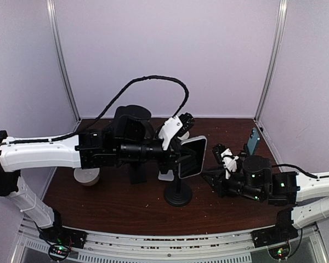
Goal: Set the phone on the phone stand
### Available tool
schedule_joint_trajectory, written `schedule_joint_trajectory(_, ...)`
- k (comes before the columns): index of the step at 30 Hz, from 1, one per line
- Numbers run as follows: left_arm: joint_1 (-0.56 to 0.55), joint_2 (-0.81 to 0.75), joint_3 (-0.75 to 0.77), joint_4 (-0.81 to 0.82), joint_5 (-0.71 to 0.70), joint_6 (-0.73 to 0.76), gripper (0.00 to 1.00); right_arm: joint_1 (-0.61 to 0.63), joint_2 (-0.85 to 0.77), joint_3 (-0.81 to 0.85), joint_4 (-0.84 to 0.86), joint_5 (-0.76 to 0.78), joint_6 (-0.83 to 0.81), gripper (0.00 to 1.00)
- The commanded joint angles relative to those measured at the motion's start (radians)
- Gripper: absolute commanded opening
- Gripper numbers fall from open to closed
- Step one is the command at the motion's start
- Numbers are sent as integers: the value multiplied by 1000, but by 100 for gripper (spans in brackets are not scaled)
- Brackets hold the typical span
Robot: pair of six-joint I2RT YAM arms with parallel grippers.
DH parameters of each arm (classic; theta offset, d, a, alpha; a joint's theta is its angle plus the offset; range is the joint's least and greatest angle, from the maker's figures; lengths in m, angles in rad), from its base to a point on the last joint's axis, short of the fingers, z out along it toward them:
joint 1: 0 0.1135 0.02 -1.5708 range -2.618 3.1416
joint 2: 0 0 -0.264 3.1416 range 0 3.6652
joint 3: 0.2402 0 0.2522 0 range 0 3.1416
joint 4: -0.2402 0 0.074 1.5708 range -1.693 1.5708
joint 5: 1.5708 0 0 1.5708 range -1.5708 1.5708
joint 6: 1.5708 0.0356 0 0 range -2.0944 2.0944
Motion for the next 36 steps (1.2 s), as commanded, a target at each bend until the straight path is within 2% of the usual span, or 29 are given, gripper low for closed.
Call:
schedule_joint_trajectory(1, 50, -85, 3, 140, 93, 29, 0, 8, -2, 39, -23, -67, -14, 32)
schedule_joint_trajectory(3, 74, -105, -1, 137, 97, 14, 0, 19, -2, 40, -11, -75, -24, 41)
schedule_joint_trajectory(6, 78, -131, -14, 127, 67, 10, 0, 21, 9, 58, 12, -74, -52, 49)
schedule_joint_trajectory(14, 78, -153, -55, 169, 91, -45, 0, 21, 123, 145, -1, -5, -89, 53)
schedule_joint_trajectory(16, 78, -157, -65, 179, 94, -53, 0, 21, 127, 149, 3, 3, -95, 50)
schedule_joint_trajectory(20, 76, -145, -64, 188, 110, -68, 0, 21, 130, 146, 11, 10, -100, 34)
schedule_joint_trajectory(24, 72, -125, -60, 203, 115, -83, 0, 21, 143, 139, 9, 27, -93, 34)
schedule_joint_trajectory(30, 57, -105, -64, 238, 107, -103, 0, 22, 148, 136, 13, 58, -84, 16)
schedule_joint_trajectory(33, 40, -98, -99, 313, 89, -112, 0, 21, 146, 131, 18, 58, -73, 9)
schedule_joint_trajectory(36, 21, -97, -170, 426, 48, -99, 0, 22, 147, 129, 23, 53, -51, 6)
